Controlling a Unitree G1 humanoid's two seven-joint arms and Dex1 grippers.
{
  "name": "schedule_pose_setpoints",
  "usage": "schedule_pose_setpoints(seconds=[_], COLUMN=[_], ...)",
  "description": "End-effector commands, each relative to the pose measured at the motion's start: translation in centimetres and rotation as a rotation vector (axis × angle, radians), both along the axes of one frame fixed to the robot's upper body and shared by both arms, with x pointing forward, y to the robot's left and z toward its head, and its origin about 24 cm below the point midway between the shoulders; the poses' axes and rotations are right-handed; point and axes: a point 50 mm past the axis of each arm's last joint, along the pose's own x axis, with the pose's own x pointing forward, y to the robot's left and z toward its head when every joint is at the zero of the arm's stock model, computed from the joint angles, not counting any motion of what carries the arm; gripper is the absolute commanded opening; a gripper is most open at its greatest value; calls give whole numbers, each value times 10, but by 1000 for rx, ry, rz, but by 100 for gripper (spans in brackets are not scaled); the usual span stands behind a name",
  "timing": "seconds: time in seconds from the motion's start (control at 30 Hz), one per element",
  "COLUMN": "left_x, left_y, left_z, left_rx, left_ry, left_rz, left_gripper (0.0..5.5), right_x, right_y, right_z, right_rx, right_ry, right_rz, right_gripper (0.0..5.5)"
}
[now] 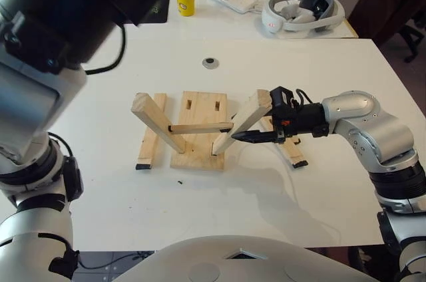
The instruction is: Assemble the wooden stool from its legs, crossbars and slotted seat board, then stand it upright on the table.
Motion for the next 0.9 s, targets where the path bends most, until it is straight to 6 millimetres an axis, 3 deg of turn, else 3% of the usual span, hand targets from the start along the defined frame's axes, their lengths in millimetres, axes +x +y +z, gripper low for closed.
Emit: schedule_pose_setpoints(seconds=[0.03,0.17,0.43,0.67,0.8,0.9], left_x=[9,8,14,34,39,36], left_y=[-11,-10,-4,-5,-11,-9], left_z=[-54,-105,-152,-146,-130,-151], left_rx=[153,312,424,324,301,359], left_ry=[201,289,308,249,172,237], left_rz=[35,113,207,284,280,270], left_gripper=[378,315,177,63,4,0], right_x=[-3,1,6,3,4,5], right_y=[3,13,22,23,23,23], right_z=[-45,-45,-40,-40,-40,-40], right_rx=[-93,-54,-16,-21,-25,-26], right_ry=[175,157,131,140,135,134], right_rz=[-147,-223,-292,-267,-262,-262], right_gripper=[205,205,205,205,205,205])
